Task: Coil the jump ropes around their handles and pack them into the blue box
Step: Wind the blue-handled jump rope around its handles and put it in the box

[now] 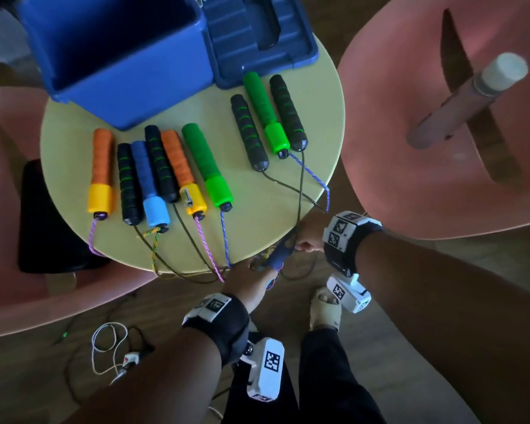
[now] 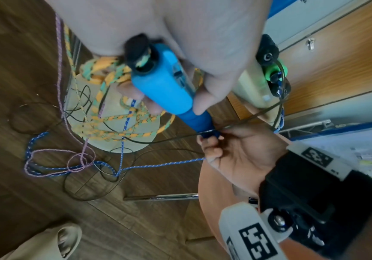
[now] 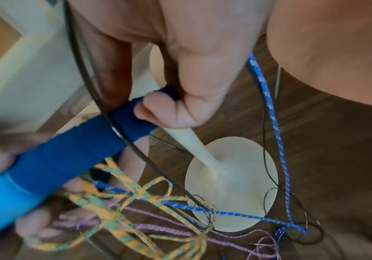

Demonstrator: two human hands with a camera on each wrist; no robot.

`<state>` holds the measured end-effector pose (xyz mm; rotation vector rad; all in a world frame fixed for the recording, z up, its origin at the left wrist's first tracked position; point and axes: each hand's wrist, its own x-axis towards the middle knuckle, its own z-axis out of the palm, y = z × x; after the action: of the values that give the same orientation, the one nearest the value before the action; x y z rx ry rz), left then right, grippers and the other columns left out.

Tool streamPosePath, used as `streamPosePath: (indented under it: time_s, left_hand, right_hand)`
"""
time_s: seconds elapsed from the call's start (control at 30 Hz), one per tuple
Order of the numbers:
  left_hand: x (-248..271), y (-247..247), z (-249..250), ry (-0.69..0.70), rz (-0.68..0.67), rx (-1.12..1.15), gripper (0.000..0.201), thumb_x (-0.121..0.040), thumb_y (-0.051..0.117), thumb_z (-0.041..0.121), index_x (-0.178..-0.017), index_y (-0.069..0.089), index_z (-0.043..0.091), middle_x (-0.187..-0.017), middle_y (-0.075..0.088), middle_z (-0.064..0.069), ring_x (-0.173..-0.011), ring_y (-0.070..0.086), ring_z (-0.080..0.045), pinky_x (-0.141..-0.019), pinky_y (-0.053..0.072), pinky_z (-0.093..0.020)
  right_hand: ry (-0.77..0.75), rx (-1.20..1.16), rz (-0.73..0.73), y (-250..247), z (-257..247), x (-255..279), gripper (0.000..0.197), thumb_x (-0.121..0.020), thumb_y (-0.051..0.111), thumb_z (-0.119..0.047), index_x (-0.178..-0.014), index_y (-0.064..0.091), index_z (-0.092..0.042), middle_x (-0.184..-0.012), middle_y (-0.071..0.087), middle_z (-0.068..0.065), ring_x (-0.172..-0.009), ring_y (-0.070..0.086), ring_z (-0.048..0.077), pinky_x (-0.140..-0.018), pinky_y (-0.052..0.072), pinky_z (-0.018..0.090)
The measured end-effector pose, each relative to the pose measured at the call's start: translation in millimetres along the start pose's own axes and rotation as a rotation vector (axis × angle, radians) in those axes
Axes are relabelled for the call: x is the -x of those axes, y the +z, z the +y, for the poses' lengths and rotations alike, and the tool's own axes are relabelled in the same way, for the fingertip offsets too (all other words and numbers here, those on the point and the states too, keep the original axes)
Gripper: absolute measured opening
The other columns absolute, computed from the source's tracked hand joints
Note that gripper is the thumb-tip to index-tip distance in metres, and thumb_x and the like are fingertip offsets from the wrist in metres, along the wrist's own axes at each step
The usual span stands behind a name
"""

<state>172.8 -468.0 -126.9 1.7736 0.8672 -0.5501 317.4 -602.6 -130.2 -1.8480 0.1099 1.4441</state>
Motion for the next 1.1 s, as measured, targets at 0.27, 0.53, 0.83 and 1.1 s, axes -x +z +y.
streamPosePath:
  time_s: [0.27, 0.53, 0.83, 1.1]
  left_hand:
    - [-6, 1, -3, -0.186, 0.076, 0.429, 0.031, -0.068, 0.08, 0.042, -0.078, 0.07, 0.015, -0.09, 0.073, -0.008, -0.063, 0.061, -0.009, -0.06, 0.046, -0.019]
    - [10, 4, 7, -0.258, -0.026, 0.569, 0.013, -0.089, 0.068, 0.028, -0.099, 0.071, 0.02, -0.114, 0.067, 0.002, -0.115, 0.055, -0.016, -0.089, 0.04, -0.031]
    - [46, -7, 53, -0.114, -0.231, 0.265, 0.039, -0.09, 0.065, 0.022, -0.127, 0.055, 0.016, -0.106, 0.066, -0.001, -0.091, 0.064, -0.013, -0.073, 0.044, -0.024]
    - [69, 1, 91, 0.255, -0.27, -0.235, 0.059, -0.083, 0.069, 0.031, -0.137, 0.046, 0.041, -0.125, 0.06, 0.003, -0.105, 0.061, -0.011, -0.082, 0.045, -0.015]
  right_hand:
    - [0.017, -0.8, 0.23, 6, 53, 22, 0.015, -0.095, 0.056, 0.0, -0.08, 0.058, -0.003, -0.048, 0.056, 0.003, -0.035, 0.046, 0.007, -0.035, 0.036, 0.017]
    - [0.103, -1.285, 0.216, 7, 98, 69, 0.016, -0.096, 0.051, -0.016, -0.103, 0.059, -0.004, -0.068, 0.064, 0.01, -0.04, 0.054, 0.015, -0.037, 0.039, 0.017]
    - [0.225, -0.259, 0.062, -30, 76, 123, 0.012, -0.089, 0.058, -0.01, -0.078, 0.061, -0.005, -0.069, 0.061, 0.011, -0.036, 0.053, 0.015, -0.037, 0.025, 0.016]
    - [-0.134, -0.446, -0.186, -63, 22, 225, 0.072, -0.031, 0.065, -0.014, -0.101, 0.052, 0.002, -0.066, 0.056, 0.017, -0.046, 0.05, 0.024, -0.039, 0.035, 0.024]
